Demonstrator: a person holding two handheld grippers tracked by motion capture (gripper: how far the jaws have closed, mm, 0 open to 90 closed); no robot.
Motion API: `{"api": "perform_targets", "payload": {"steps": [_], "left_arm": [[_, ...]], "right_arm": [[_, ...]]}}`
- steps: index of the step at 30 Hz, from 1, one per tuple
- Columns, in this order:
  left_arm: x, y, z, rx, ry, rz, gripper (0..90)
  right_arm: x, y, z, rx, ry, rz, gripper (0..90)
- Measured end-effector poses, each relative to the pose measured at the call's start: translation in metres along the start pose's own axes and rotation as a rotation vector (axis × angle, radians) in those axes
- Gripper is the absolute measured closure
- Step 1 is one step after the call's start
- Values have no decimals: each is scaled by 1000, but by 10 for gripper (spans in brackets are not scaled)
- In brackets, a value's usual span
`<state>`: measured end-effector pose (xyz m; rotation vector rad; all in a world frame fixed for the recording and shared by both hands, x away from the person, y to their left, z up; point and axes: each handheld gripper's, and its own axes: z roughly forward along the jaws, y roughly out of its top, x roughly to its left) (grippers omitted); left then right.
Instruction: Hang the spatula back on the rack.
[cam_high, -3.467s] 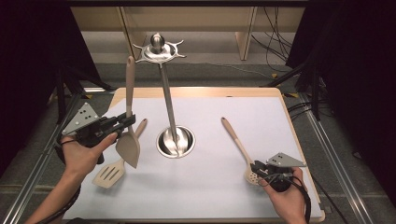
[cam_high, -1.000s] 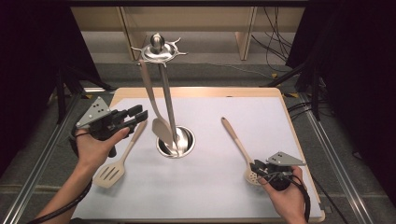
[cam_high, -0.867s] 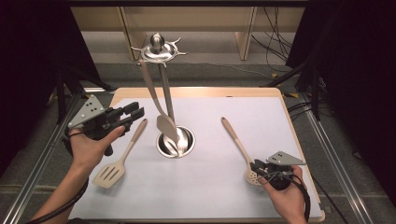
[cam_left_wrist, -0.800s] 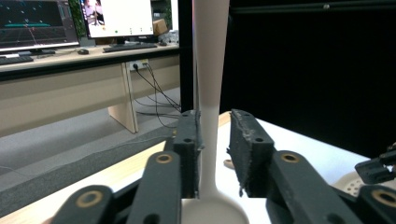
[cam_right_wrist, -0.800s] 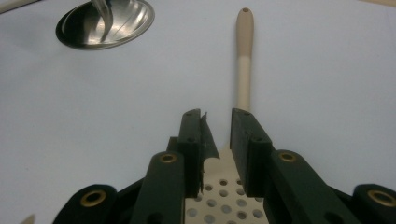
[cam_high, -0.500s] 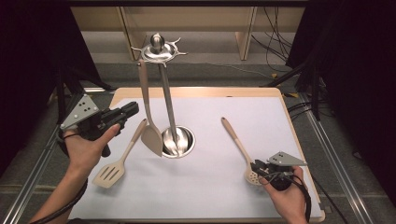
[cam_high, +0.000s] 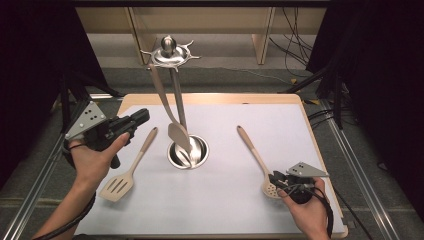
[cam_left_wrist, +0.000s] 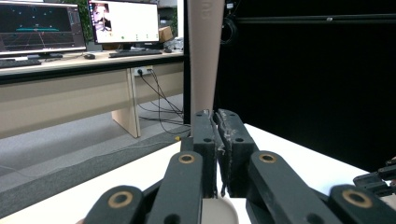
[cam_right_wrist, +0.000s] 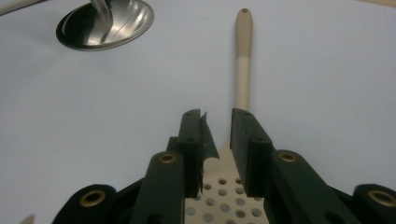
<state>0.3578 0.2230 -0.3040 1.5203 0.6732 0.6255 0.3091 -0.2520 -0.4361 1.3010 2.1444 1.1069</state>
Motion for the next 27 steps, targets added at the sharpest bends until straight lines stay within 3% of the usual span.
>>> {"api": "perform_targets", "payload": {"steps": [3, 6, 12, 17, 20, 21, 22, 25, 26, 27], "left_arm": [[-4, 4, 1, -7, 1, 2, 886], [-7, 12, 4, -20, 3, 0, 892], [-9, 22, 10, -44, 4, -8, 894], [-10, 40, 15, -85, 5, -10, 894], [-12, 53, 16, -102, 9, -17, 894], [-12, 57, 17, -109, 11, -10, 894], [-12, 61, 18, -115, 12, -7, 894], [-10, 69, 21, -125, 17, -3, 894], [-10, 71, 22, -127, 19, -1, 894], [-10, 73, 23, -128, 22, -2, 894]], "right_arm": [[-3, 1, -2, -8, -15, -29, 747], [1, 1, -1, 4, -3, 11, 749], [-2, -1, -1, -12, -6, -20, 750], [2, -1, -3, 0, -5, 12, 750], [2, -1, -3, 7, -6, 5, 749], [0, 0, -2, -5, -7, -29, 749], [3, -1, -3, 12, -8, 9, 749], [3, -1, -2, 12, -5, 4, 749], [0, 0, -2, 3, -4, -21, 749], [2, -1, -2, 7, -3, 2, 749]]}}
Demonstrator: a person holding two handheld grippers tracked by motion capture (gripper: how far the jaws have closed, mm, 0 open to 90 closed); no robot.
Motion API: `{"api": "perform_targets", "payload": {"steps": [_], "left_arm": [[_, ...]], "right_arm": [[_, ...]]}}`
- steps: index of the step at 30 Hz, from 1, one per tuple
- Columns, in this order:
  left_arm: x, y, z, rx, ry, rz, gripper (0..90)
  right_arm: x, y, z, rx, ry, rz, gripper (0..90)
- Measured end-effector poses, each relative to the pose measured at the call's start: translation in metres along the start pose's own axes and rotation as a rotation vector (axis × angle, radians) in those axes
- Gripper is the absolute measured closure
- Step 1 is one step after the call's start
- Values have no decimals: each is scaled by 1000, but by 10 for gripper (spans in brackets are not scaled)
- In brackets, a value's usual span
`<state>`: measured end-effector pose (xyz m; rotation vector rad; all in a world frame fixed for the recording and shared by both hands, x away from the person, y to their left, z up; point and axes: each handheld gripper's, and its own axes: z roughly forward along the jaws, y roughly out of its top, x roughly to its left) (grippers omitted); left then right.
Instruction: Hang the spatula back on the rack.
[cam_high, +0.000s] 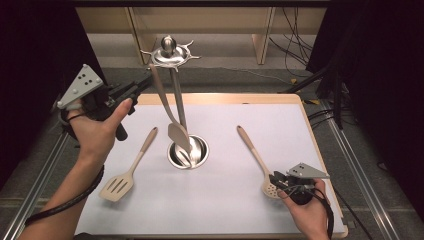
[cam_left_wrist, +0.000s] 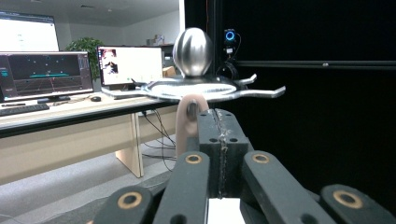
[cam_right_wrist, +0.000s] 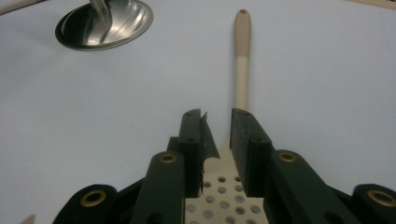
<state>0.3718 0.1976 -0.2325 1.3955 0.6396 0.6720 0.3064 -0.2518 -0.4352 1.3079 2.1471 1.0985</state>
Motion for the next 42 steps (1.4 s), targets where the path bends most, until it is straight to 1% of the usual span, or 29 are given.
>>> {"api": "perform_targets", "payload": {"steps": [5, 6, 7, 11, 12, 17, 18, 19, 20, 21, 22, 23, 25, 26, 30, 31, 32, 33, 34, 35, 36, 37, 40, 42], "left_arm": [[0, 4, 5, -7, 1, -1, 894], [0, 5, 6, -8, 2, -2, 894], [0, 5, 6, -9, 1, -3, 894], [2, 7, 6, -12, 9, -3, 894], [3, 6, 6, -12, 10, -9, 894], [8, 7, 6, -11, 24, -18, 894], [10, 7, 7, -11, 28, -20, 894], [11, 7, 7, -10, 32, -19, 894], [12, 7, 7, -9, 36, -19, 894], [12, 7, 8, -9, 38, -21, 894], [13, 7, 8, -8, 41, -22, 894], [15, 7, 9, -5, 46, -19, 894], [16, 7, 10, -7, 53, -24, 895], [17, 7, 10, -5, 56, -21, 894], [20, 8, 12, 2, 69, -15, 894], [22, 9, 13, 6, 74, -13, 894], [22, 9, 13, 6, 74, -13, 894], [23, 9, 13, 8, 78, -15, 894], [25, 10, 14, 8, 80, -15, 894], [26, 10, 14, 11, 89, -11, 894], [27, 10, 15, 12, 82, -18, 894], [27, 11, 15, 15, 83, -18, 894], [28, 11, 15, 17, 84, -11, 893], [27, 11, 14, 21, 86, 4, 890]], "right_arm": [[0, 0, 0, 1, 0, -3, 749], [-2, 0, 1, -8, -3, -29, 749], [-2, 0, 1, -8, -3, -29, 749], [-2, 1, 0, -8, 0, -25, 749], [1, 0, 0, 5, -3, 3, 749], [0, 0, 0, 4, 0, -2, 749], [2, 0, -1, 12, -2, 15, 749], [0, 0, 1, -7, 2, -6, 749], [0, 0, 1, -7, 2, -6, 749], [1, 0, 1, 0, 0, 11, 749], [1, 0, 1, -5, 3, 4, 749], [1, 1, 0, 2, 4, 0, 749], [1, 0, 0, 5, 3, 2, 749], [-2, 0, 1, -6, 8, -29, 749], [-2, 1, 1, -3, 9, -27, 749], [-1, 0, 1, 3, 2, -14, 749], [-1, 0, 1, 3, 2, -14, 749], [-2, 1, 2, -1, 8, -29, 748], [-2, 1, 2, 0, 3, -32, 749], [-2, 1, 2, 2, 8, -30, 749], [-2, 1, 2, 2, 8, -30, 749], [-2, 1, 2, 3, 8, -31, 748], [-2, 1, 2, 3, 8, -31, 748], [-2, 0, 2, 3, 9, -29, 747]]}}
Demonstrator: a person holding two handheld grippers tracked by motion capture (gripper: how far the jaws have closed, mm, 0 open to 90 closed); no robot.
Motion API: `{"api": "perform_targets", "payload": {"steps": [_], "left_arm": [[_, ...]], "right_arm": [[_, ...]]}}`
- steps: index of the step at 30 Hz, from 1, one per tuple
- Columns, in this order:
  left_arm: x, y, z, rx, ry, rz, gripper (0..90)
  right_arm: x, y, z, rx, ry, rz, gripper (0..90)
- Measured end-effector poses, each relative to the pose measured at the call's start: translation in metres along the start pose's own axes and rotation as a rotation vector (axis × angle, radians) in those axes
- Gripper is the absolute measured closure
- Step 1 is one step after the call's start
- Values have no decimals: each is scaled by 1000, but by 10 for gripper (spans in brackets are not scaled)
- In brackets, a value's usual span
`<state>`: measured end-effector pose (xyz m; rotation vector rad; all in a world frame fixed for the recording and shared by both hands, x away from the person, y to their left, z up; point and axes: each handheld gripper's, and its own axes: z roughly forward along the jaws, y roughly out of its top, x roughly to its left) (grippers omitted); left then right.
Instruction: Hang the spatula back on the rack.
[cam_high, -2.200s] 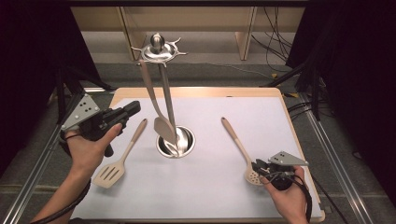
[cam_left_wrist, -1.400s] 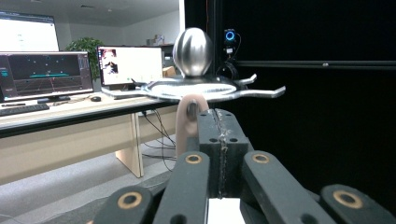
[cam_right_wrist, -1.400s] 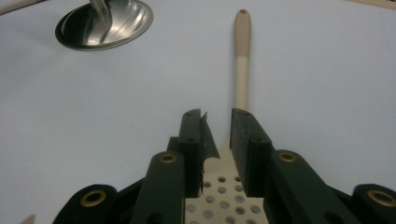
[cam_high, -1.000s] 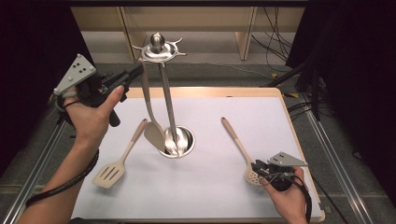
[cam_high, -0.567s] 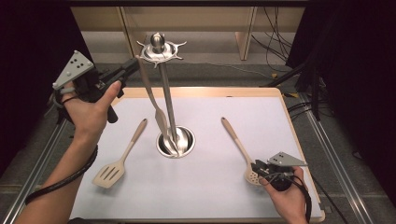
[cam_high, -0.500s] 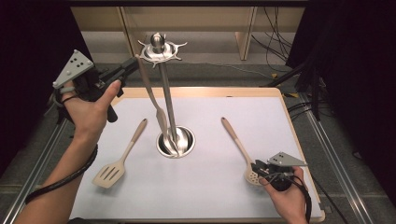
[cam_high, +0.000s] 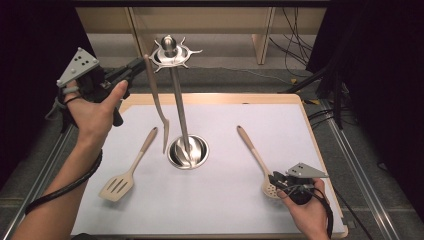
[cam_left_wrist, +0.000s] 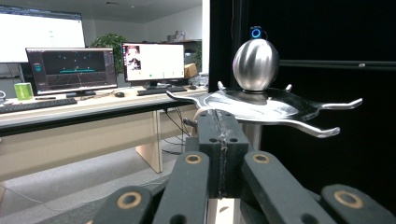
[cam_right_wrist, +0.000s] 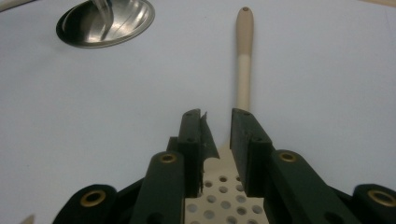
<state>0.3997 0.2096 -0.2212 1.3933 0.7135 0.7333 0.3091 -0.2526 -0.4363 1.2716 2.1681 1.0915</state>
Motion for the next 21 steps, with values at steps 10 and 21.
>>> {"api": "perform_targets", "payload": {"steps": [10, 21], "left_arm": [[0, -11, -18, 33, 1, 27, 712], [21, -48, -37, 167, 39, 8, 598]], "right_arm": [[0, 0, 0, -5, -1, -2, 740], [0, 0, 0, -2, 0, 1, 735]]}}
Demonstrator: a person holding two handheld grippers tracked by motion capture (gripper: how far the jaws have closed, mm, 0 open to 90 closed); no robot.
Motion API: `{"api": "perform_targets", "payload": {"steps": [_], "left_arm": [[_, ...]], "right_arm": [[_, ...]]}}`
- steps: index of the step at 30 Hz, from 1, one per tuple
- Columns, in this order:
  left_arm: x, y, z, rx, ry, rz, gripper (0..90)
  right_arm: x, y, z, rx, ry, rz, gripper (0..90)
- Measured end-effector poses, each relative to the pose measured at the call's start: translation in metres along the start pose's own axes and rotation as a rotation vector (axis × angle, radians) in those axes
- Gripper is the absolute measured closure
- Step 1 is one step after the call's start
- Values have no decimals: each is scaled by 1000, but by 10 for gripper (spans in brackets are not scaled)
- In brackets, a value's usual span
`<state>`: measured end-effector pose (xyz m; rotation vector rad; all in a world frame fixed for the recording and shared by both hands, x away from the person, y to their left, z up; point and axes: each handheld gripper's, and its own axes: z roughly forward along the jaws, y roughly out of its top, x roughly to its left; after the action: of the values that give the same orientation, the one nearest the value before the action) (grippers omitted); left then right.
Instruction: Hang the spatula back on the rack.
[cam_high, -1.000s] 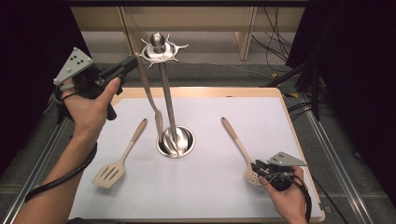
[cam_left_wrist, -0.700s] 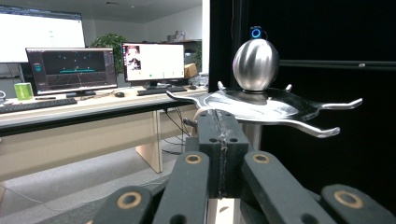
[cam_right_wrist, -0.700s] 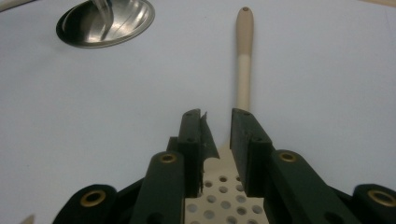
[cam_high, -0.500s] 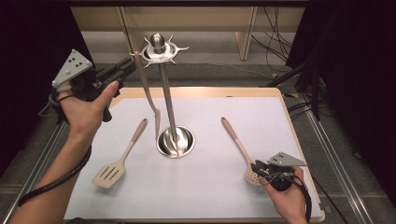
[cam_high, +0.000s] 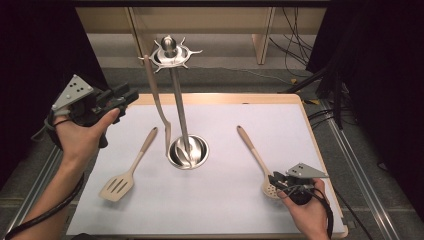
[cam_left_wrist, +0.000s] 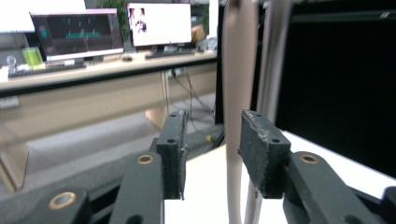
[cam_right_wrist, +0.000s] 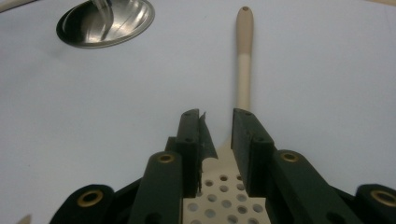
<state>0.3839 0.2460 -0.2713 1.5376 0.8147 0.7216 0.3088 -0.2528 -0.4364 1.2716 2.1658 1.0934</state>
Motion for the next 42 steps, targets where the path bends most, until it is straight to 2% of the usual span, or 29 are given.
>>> {"api": "perform_targets", "payload": {"steps": [1, 3, 4, 5, 10, 11, 20, 25, 29, 30, 32, 33, 34, 35, 36, 37, 38, 39, 42], "left_arm": [[0, 0, 0, 0, 0, 0, 589], [5, -9, 0, 40, 2, -9, 575], [8, -19, 0, 78, 9, -36, 571], [8, -19, 0, 78, 9, -36, 566], [15, -46, 3, 172, 26, -46, 531], [17, -55, 4, 195, 26, -57, 524], [22, -75, 7, 248, 49, -73, 464], [22, -84, 9, 286, 59, -59, 463], [27, -94, 10, 354, 78, -49, 464], [27, -94, 10, 354, 78, -49, 464], [30, -100, 12, 404, 82, -45, 466], [32, -105, 13, 443, 97, -39, 468], [32, -105, 13, 443, 97, -39, 472], [34, -107, 14, 470, 104, -37, 472], [35, -110, 14, 510, 113, -30, 474], [38, -111, 14, 575, 107, -1, 476], [39, -117, 16, 616, 105, -15, 489], [39, -117, 16, 616, 105, -15, 491], [37, -127, 21, 695, 117, -34, 501]], "right_arm": [[0, 0, 0, 0, 0, 0, 735], [0, 0, 0, -1, -6, 5, 734], [0, 0, 0, -1, 2, 7, 734], [0, 0, 0, -1, 2, 7, 734], [0, 0, 0, -1, 2, 5, 732], [0, 0, 0, -1, 2, 5, 731], [0, 0, 0, -1, -5, 9, 729], [-1, 0, 0, -1, 1, 7, 728], [-1, 0, 0, 0, 1, 3, 728], [-1, 0, 0, 0, 1, 3, 728], [-1, 0, 0, 2, 2, 6, 728], [-1, 0, 0, 3, 2, 6, 727], [-1, 0, 0, 3, 2, 6, 727], [-1, 0, 0, 4, 2, 8, 727], [-1, 0, 0, 5, 0, 6, 727], [-1, 0, 1, -2, 5, 11, 727], [-1, 0, 1, -2, 5, 12, 726], [-1, 0, 1, -2, 5, 12, 726], [-2, 0, 1, -1, 6, 11, 726]]}}
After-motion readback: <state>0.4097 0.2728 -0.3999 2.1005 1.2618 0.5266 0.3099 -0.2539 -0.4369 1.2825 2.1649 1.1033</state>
